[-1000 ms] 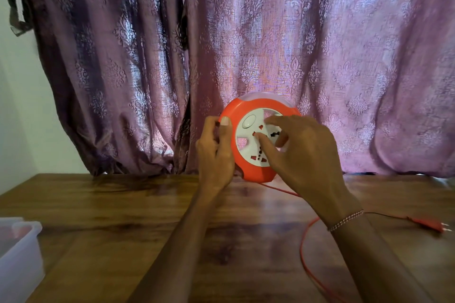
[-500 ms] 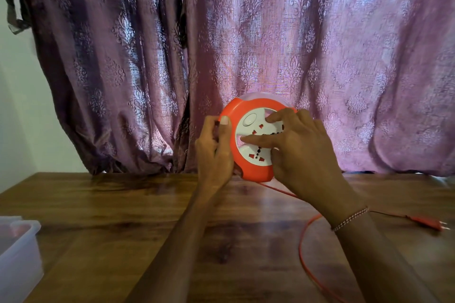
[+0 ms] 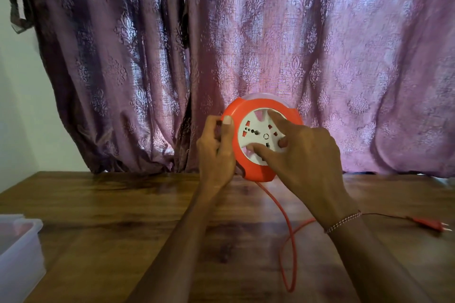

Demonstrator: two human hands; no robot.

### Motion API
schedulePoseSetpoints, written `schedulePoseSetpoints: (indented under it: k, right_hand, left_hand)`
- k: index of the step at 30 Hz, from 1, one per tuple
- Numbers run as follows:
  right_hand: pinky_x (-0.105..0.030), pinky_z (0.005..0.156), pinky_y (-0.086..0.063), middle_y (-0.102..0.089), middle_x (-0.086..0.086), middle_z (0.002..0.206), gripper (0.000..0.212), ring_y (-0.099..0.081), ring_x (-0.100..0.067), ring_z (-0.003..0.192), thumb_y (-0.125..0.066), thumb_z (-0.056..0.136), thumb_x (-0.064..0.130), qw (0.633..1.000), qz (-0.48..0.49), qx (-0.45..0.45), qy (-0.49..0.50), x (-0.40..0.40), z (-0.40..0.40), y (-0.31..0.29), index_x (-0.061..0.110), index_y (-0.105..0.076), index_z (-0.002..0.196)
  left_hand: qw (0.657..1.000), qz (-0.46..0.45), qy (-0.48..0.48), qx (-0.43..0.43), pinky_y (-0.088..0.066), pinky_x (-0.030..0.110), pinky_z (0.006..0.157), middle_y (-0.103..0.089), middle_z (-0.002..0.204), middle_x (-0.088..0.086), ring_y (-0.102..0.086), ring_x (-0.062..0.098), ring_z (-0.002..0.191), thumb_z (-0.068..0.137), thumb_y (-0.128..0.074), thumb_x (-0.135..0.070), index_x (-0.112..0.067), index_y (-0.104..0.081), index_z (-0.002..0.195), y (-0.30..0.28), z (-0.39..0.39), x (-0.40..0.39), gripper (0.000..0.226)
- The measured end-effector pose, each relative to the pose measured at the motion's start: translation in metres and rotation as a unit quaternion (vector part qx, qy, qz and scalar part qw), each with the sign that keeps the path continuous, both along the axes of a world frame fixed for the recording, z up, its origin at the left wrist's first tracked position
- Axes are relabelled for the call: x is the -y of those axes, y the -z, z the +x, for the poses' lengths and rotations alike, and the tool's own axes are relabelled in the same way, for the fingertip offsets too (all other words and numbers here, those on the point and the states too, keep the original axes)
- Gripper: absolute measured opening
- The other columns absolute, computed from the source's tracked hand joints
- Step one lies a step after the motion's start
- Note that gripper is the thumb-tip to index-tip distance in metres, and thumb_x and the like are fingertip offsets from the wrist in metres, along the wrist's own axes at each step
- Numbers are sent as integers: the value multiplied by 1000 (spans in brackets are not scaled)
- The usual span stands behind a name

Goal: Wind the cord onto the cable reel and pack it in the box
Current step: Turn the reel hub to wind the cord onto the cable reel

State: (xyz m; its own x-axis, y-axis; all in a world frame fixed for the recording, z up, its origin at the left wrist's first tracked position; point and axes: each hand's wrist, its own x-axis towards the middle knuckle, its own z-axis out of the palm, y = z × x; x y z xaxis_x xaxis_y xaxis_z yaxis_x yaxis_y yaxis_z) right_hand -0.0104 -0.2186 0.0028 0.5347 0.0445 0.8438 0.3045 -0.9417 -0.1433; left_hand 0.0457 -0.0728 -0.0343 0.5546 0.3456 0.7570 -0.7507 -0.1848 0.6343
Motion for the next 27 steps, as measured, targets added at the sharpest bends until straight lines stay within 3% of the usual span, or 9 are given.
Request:
schedulePoseSetpoints:
  k: [3,6,7,10,13,18,21,24,27]
  right_hand:
    - [-40,65,-52,-71,-4,78,56,-63,-33,77,-61,80,65,999,-9,4,-49,4,-2,-5,36,-61,128]
    - [-40,68,-48,-63,-5,83,20,-54,-30,83,-68,88,32,992,-27,60,-111,12,-1,-9,24,-75,105]
    - [-38,69,-48,-62,-5,90,17,-52,-30,87,-65,87,22,989,-56,67,-122,15,0,-9,25,-77,100]
    - [-36,79,-48,-61,-3,120,42,-48,-30,103,-49,80,9,976,-147,15,-160,16,0,-9,34,-77,99]
    - [-44,84,-50,-55,1,136,49,-44,-29,111,-61,74,1,975,-165,-22,-150,15,-1,-10,39,-76,103]
    - [-49,87,-49,-52,2,143,51,-46,-32,109,-47,79,11,974,-182,-46,-130,16,-1,-13,45,-72,108]
    - [-49,81,-48,-58,-1,134,42,-49,-34,103,-64,82,15,975,-196,-28,-99,15,0,-9,49,-71,106]
    - [-47,78,-47,-59,-5,123,43,-50,-33,101,-39,83,36,981,-175,-14,-87,14,-3,-8,52,-67,112]
    - [-45,77,-47,-56,-7,108,54,-51,-31,96,-50,76,43,985,-165,-12,-54,13,-1,-5,54,-53,129]
  left_hand:
    - [1000,-19,12,4,-48,39,58,-62,68,-4,-54,10,62,99,-46,-47,-16,-54,85,-1,0,-2,35]
    - [1000,-24,14,4,-45,36,58,-57,66,-8,-50,8,62,101,-46,-42,-17,-51,82,-2,0,-4,32]
    - [1000,-23,14,4,-45,37,58,-58,66,-7,-50,8,62,102,-46,-40,-16,-52,83,-2,0,-4,31]
    - [1000,-11,14,2,-46,36,58,-60,67,-4,-52,9,63,103,-46,-39,-16,-53,84,-2,0,-3,30]
    - [1000,-5,15,2,-45,26,58,-60,66,-14,-51,2,61,102,-45,-42,-23,-51,82,-2,-1,-3,28]
    - [1000,-2,21,2,-46,32,59,-61,68,-11,-53,7,63,103,-46,-36,-19,-53,84,-2,-1,-3,26]
    - [1000,23,5,-2,-47,34,58,-62,68,-9,-56,7,63,103,-46,-37,-18,-53,86,0,-2,-2,27]
    - [1000,25,0,2,-47,35,58,-60,66,-10,-54,8,62,103,-46,-36,-17,-53,86,0,-3,-2,27]
    - [1000,19,-13,3,-44,26,55,-60,64,-15,-52,2,58,103,-46,-36,-20,-52,85,-2,-3,-1,25]
